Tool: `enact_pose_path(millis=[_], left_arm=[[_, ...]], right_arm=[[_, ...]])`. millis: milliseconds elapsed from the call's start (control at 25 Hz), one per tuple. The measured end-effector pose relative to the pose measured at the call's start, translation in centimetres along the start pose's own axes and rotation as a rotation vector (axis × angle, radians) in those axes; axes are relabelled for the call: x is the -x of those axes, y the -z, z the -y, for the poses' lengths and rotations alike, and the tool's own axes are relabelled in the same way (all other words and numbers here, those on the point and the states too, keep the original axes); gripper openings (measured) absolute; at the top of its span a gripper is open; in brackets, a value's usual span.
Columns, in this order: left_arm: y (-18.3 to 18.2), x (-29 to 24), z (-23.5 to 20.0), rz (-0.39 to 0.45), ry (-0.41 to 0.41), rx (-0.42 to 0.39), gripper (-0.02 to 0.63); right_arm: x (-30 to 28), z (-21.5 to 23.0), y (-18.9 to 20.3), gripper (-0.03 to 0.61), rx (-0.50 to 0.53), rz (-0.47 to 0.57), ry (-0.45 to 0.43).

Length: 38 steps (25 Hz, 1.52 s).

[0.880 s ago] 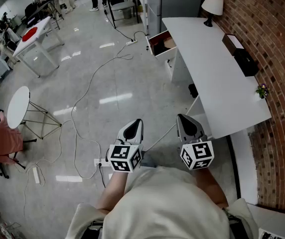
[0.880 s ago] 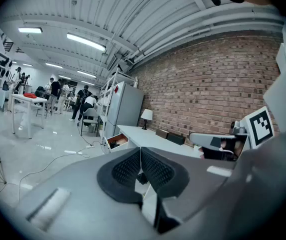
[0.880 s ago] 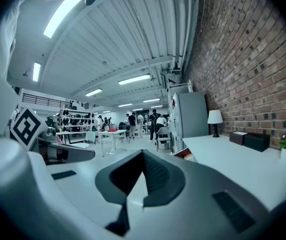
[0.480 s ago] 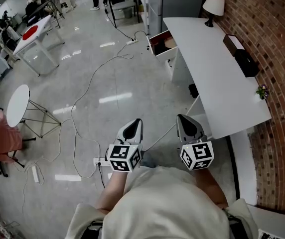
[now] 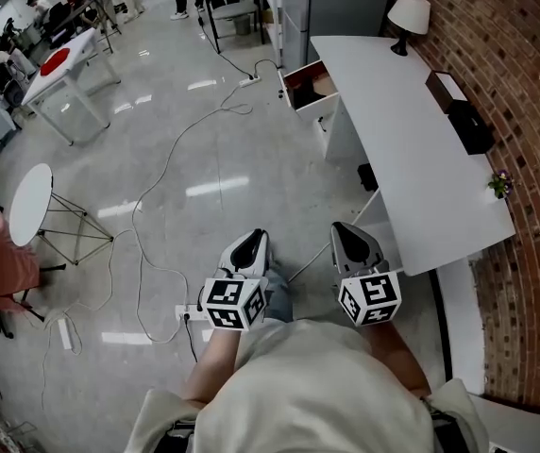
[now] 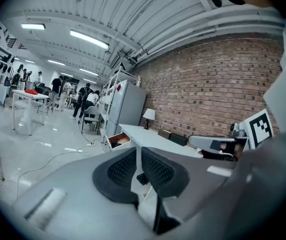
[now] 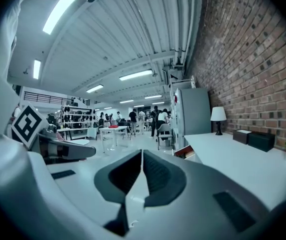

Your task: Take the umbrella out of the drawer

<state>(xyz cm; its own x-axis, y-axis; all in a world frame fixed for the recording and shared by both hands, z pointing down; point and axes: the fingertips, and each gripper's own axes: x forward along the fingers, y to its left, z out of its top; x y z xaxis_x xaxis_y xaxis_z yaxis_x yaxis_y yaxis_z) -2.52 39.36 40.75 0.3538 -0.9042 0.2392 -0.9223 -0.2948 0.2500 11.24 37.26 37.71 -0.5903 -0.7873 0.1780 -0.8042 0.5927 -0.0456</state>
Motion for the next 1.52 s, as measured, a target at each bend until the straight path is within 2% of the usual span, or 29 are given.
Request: enact_pose_path(millis=[80, 200, 320, 920, 1240, 1520], left_arm=[[-0.3, -1.1, -0.9, 0.0, 0.001, 0.002, 0.028], [-0.9, -3.6, -2.4, -0.003, 0.025, 0.015, 0.118], [-2.0, -7.0, -4.1, -0.008, 0.05, 0.014, 0.16], [-11.7, -23.9, -16.4, -0.021, 0.139, -0.019, 0.352], [-14.2, -31.4, -21.6, -0.043, 0.2, -0.028, 0.37], [-14.6, -36.5, -24.1, -0.076, 0.223, -0.026, 0.371]], right_arm=[[-1.4, 0.5, 0.0, 0.066, -0.02, -0.006, -0.008], [-4.0, 1.7, -0.1, 0.129, -0.047, -0.015, -0.025], [-7.4, 3.3, -0.7, 0.196, -0.055, -0.016, -0.03], [-28.7, 8.6, -6.8, 0.393, -0.094, -0.008, -0.049], [-36.7, 11.5, -7.5, 0.408, -0.125, -0.004, 0.012], [-40.2, 13.8, -7.0, 0.408, -0.139, -0.008, 0.067]])
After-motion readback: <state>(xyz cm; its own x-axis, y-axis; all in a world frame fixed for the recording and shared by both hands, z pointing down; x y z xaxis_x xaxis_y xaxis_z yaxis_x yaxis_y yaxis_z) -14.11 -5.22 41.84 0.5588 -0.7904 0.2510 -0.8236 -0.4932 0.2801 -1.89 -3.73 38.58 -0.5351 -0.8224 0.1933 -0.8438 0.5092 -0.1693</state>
